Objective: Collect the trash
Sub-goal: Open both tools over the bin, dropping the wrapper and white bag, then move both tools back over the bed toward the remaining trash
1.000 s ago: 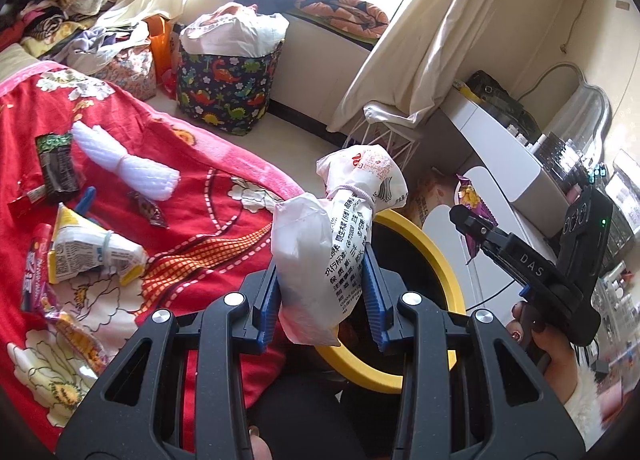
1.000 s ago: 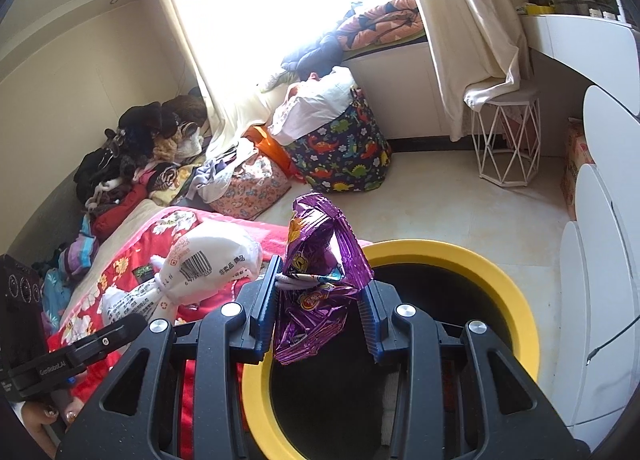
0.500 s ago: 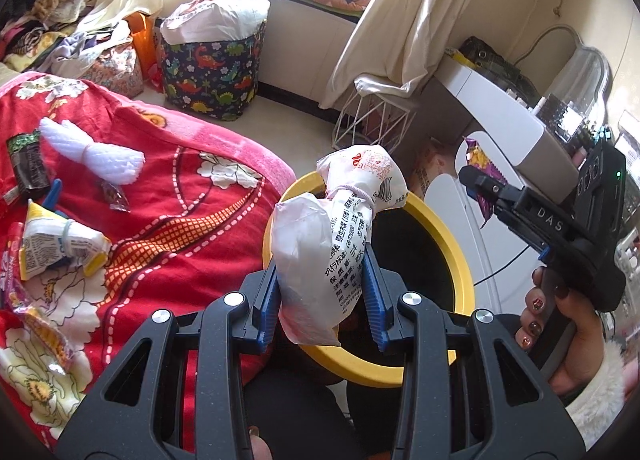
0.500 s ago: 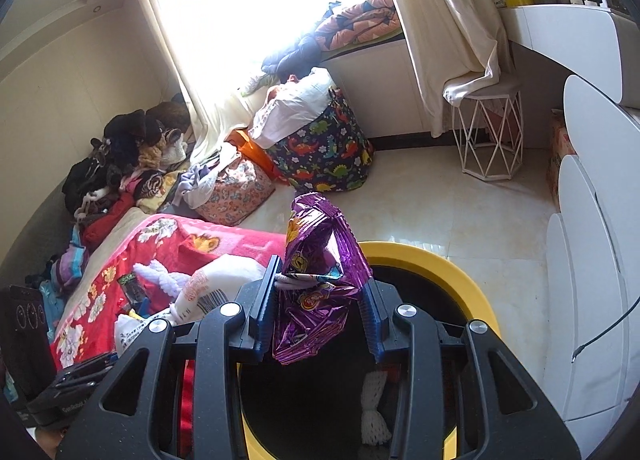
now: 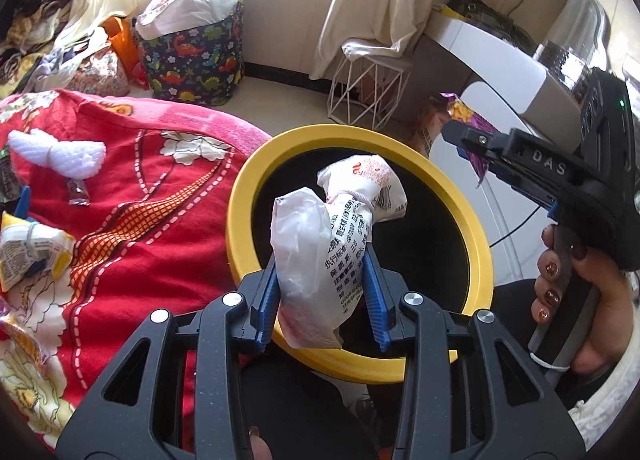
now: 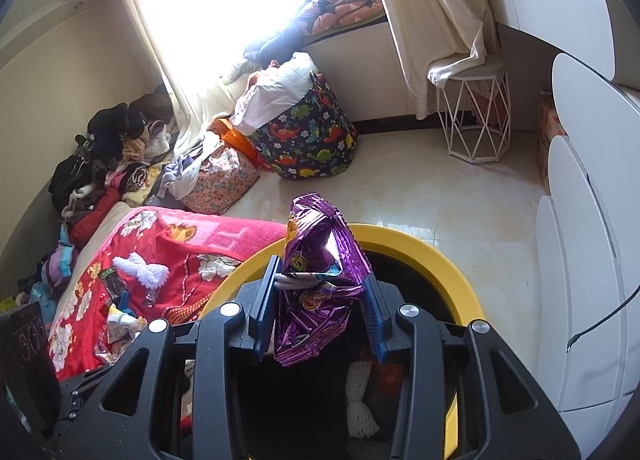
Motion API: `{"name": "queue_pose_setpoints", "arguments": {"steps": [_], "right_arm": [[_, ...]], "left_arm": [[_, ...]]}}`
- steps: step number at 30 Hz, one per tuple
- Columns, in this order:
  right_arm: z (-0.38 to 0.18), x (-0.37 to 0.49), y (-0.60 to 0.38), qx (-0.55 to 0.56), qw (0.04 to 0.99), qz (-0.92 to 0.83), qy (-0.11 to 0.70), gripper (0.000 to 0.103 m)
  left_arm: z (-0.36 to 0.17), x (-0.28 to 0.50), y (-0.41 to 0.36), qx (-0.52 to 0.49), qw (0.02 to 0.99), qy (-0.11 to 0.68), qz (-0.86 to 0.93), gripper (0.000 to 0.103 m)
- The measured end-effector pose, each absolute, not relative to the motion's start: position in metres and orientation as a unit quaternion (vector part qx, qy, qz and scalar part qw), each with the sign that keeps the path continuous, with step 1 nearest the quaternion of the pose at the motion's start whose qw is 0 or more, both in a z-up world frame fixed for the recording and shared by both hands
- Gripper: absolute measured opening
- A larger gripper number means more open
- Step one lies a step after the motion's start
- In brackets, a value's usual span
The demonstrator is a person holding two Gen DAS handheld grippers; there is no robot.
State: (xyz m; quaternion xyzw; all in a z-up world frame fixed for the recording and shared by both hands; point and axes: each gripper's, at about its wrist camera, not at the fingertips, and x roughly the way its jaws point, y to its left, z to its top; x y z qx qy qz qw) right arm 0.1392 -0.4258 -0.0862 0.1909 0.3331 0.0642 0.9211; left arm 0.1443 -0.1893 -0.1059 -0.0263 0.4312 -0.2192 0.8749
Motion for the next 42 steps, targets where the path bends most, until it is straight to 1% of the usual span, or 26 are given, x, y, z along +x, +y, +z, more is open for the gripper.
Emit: {"name": "queue_pose_setpoints", "arguments": {"steps": [1,3,4,5,6,7,8,9,10,12,14,15,21,42], "right_arm": [[-0.088,0.140,-0.427,0.193,0.920,0.064,0.335,0.038],[-0.090,0.142,-0.428,0.202,0.917,0.070,0.337,0.043],[-0.092,0.143,-0.430,0.207,0.916,0.069,0.338,0.047],[-0.093,0.144,-0.431,0.209,0.915,0.066,0.339,0.056],[-0.094,0.144,-0.432,0.211,0.914,0.062,0.340,0.059],[-0.095,0.145,-0.432,0.212,0.914,0.058,0.340,0.060],[-0.095,0.145,-0.433,0.213,0.914,0.055,0.341,0.062],[-0.096,0.145,-0.434,0.213,0.914,0.053,0.341,0.066],[-0.096,0.145,-0.434,0.214,0.914,0.050,0.341,0.068],[-0.096,0.145,-0.434,0.218,0.914,0.048,0.340,0.070],[-0.096,0.146,-0.434,0.216,0.914,0.046,0.340,0.072],[-0.096,0.146,-0.433,0.214,0.915,0.046,0.339,0.073],[-0.091,0.145,-0.425,0.198,0.923,0.044,0.328,0.077],[-0.076,0.134,-0.375,0.132,0.945,0.098,0.284,0.082]], "left_arm": [[-0.106,0.144,-0.192,-0.023,0.874,0.431,-0.222,0.031],[-0.108,0.143,-0.197,-0.018,0.873,0.431,-0.229,0.034],[-0.108,0.142,-0.199,-0.016,0.872,0.429,-0.233,0.037],[-0.108,0.142,-0.202,-0.014,0.873,0.427,-0.234,0.039],[-0.109,0.141,-0.202,-0.015,0.874,0.425,-0.235,0.045],[-0.109,0.140,-0.203,-0.017,0.874,0.423,-0.236,0.052],[-0.108,0.140,-0.203,-0.021,0.875,0.421,-0.237,0.055],[-0.107,0.139,-0.202,-0.027,0.877,0.417,-0.237,0.066],[-0.106,0.138,-0.200,-0.030,0.879,0.413,-0.235,0.077],[-0.102,0.136,-0.198,-0.033,0.885,0.403,-0.229,0.087],[-0.098,0.132,-0.195,-0.036,0.891,0.392,-0.224,0.089],[-0.096,0.131,-0.194,-0.035,0.894,0.388,-0.221,0.092],[-0.087,0.127,-0.180,-0.045,0.909,0.367,-0.191,0.092],[-0.059,0.121,-0.102,-0.077,0.940,0.318,-0.100,0.092]]}}
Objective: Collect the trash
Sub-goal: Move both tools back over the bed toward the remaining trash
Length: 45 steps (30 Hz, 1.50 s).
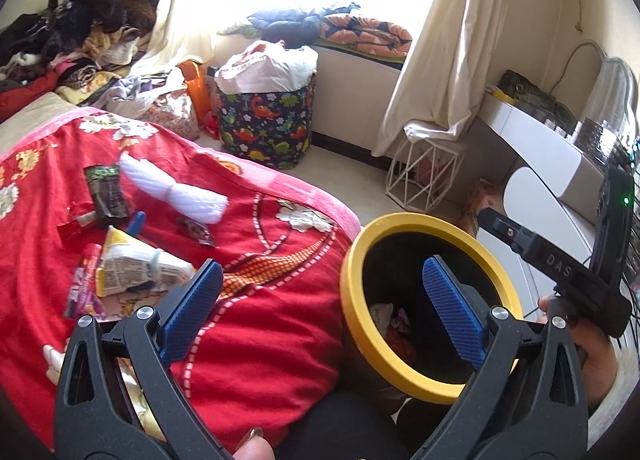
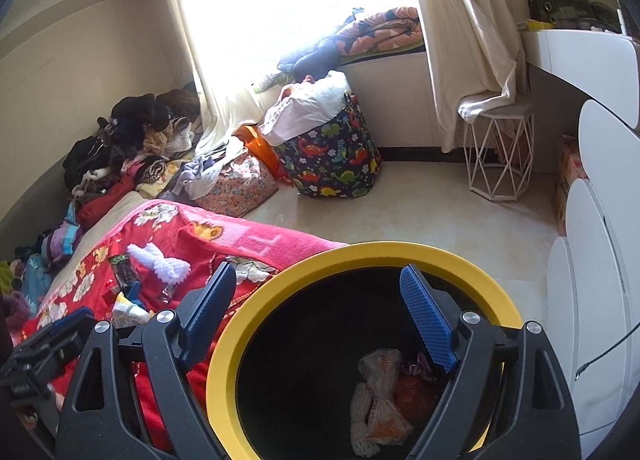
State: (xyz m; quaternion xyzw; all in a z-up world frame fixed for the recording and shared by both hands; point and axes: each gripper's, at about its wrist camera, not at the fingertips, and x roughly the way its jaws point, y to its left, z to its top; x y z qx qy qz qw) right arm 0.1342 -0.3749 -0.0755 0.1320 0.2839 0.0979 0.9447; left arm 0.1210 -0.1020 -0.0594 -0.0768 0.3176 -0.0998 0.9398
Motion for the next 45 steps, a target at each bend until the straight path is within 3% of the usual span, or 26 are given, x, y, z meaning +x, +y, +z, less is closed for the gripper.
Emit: {"name": "queue_pose_setpoints", "arguments": {"steps": [26,45], "right_arm": [[-0.064,0.107,-0.265,0.039,0.939,0.215,0.266,0.082],[-0.075,0.119,-0.179,-0.048,0.912,0.285,0.290,0.082]], "left_arm": [[-0.038,0.121,-0.002,-0.121,0.950,0.286,-0.015,0.092],[-0.058,0.108,0.085,-0.161,0.935,0.310,0.059,0.092]]}}
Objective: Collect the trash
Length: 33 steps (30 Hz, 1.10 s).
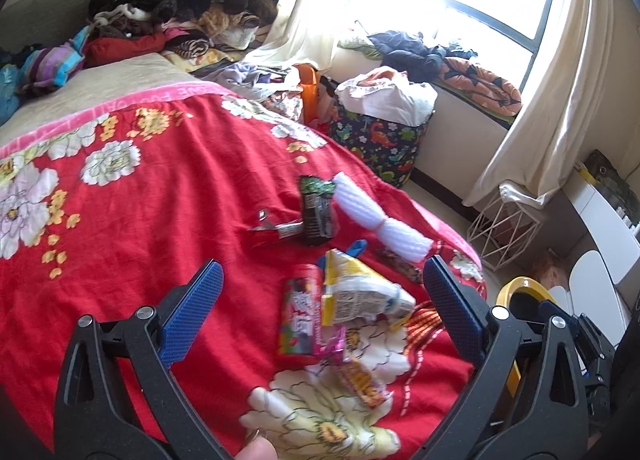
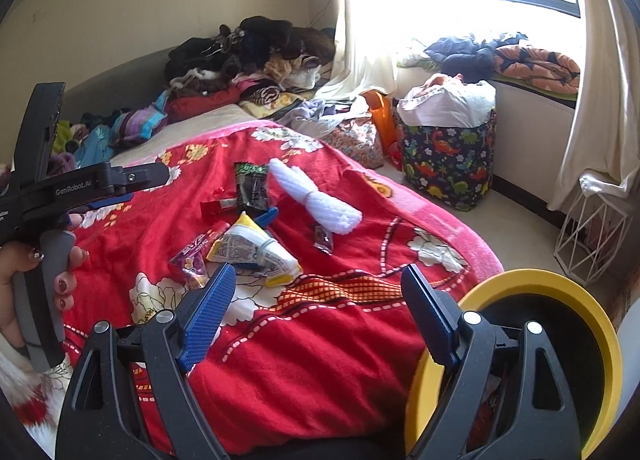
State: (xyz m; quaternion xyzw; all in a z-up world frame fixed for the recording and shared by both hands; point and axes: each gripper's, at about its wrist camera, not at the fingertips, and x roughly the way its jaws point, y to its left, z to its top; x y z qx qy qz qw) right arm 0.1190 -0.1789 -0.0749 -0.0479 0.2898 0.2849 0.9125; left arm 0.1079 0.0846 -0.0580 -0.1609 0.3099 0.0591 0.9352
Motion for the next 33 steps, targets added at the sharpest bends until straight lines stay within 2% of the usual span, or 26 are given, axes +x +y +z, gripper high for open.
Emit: {"name": "queue_pose_setpoints", "arguments": {"steps": [3,10,13,15,18,29,33], "right_arm": [[-0.079,0.127,-0.168,-0.053,0.908,0.290,0.299,0.081],[-0.091,0.144,-0.147,-0.067,0.894,0.303,0.322,0.073],[-0.099,0.150,-0.139,-0.073,0.888,0.308,0.334,0.067],[-0.103,0.154,-0.133,-0.079,0.884,0.312,0.340,0.061],[-0.109,0.159,-0.125,-0.090,0.877,0.318,0.348,0.056],[-0.130,0.185,-0.091,-0.145,0.855,0.328,0.375,0.052],[-0.140,0.193,-0.079,-0.159,0.844,0.329,0.392,0.046]], "left_arm": [[-0.068,0.102,0.095,-0.159,0.929,0.328,0.069,0.089],[-0.093,0.097,0.111,-0.173,0.908,0.376,0.066,0.054],[-0.102,0.099,0.112,-0.182,0.899,0.395,0.058,0.039],[-0.107,0.101,0.111,-0.189,0.893,0.405,0.048,0.034],[-0.112,0.105,0.106,-0.196,0.888,0.414,0.033,0.032],[-0.129,0.126,0.094,-0.199,0.875,0.441,0.019,0.032],[-0.133,0.131,0.094,-0.202,0.873,0.445,0.019,0.032]]}}
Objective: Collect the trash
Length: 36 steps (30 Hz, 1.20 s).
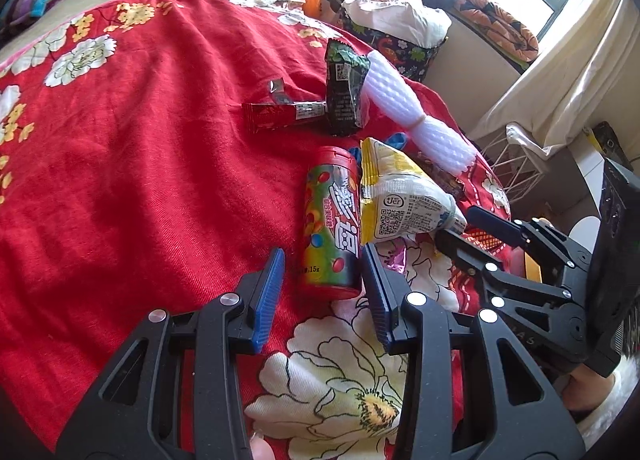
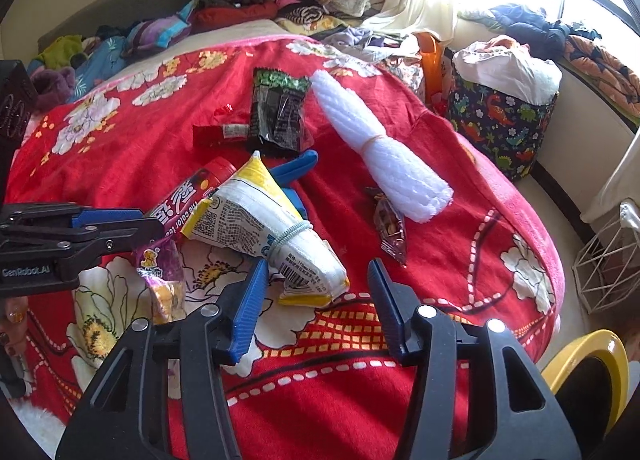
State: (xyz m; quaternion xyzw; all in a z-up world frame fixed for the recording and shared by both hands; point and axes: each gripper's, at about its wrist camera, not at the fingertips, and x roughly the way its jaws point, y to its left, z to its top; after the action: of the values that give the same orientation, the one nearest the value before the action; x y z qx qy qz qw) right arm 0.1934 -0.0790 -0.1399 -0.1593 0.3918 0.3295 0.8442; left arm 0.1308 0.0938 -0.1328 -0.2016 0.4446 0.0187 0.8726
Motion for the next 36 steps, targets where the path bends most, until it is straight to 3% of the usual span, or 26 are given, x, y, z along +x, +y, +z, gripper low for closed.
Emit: {"name": "queue_pose_setpoints", "arguments": {"steps": [6,18,24,36], "right_arm": [[-0.149,0.196,-0.073,-0.149,0.833,0.337,0.413,0.034],[-0.126,0.162,-0.123,-0.043,0.854,0.331,0.400,0.032],[-0.121,0.146,-0.143,-0.016,0.864,0.313,0.394,0.032],[-0.099,0.135,-0.163,0.017,0.887,0.295,0.355,0.032]], "left_arm": [[-0.137,0.135,0.098,-0.217,0.867,0.447,0.020,0.032],[-0.143,0.137,0.101,-0.227,0.865,0.447,0.017,0.032],[-0.141,0.133,0.101,-0.224,0.869,0.440,0.018,0.028],[-0.098,0.115,0.100,-0.211,0.900,0.381,0.017,0.026]]}}
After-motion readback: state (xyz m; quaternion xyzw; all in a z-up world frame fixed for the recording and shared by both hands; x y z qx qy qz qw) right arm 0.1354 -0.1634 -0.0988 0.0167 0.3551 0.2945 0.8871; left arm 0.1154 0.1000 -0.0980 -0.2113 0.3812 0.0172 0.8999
